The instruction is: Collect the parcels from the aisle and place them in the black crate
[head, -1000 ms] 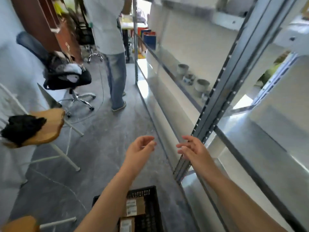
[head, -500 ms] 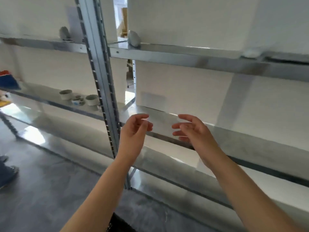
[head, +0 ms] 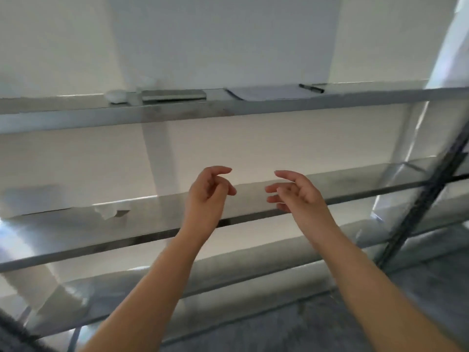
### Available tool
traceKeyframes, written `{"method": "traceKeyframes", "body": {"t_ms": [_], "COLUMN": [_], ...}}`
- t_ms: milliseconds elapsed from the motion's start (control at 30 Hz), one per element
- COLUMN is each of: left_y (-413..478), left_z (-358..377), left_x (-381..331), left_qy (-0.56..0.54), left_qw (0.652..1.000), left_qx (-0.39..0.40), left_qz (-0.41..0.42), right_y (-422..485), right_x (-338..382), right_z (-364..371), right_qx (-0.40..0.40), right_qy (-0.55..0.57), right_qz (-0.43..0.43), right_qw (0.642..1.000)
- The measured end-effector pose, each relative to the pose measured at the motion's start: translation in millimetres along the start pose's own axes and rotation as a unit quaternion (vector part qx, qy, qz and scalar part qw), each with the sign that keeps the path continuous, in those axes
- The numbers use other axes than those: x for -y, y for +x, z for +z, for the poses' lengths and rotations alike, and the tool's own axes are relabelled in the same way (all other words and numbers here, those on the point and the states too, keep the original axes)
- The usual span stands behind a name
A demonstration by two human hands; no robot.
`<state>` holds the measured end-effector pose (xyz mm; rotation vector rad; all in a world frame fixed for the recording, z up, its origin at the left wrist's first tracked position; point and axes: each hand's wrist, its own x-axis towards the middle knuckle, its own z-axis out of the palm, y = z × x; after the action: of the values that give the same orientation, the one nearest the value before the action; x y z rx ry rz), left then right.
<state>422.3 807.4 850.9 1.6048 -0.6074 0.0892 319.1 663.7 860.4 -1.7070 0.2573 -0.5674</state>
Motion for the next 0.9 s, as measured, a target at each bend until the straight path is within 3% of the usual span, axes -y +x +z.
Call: {"method": "traceKeyframes", "body": {"t_ms": [267, 533, 900], "left_y": [-16.0, -16.4, -16.0], "left_z": [219.2, 356.7, 521.4], "left_x": [-35.5, -43.8, -42.7], "left_qy": [-0.072, -0.121, -0.167], "left_qw": [0.987, 0.952, 0.828], "left_qx": [0.142, 0.282, 0.531], "left_qz": [0.011, 0.003, 0.069], "right_y": [-25.7, -48.4, -85.4], "right_x": [-24.1, -60.6, -84.7], "right_z": [-211.9, -332.6, -433.1], "right_qx": [-0.169, -0.329, -0.533], "right_qy": [-0.033, -0.022, -0.070], "right_qz": [-0.002, 0.045, 0.106], "right_qw": [0.985, 0.943, 0.837]}}
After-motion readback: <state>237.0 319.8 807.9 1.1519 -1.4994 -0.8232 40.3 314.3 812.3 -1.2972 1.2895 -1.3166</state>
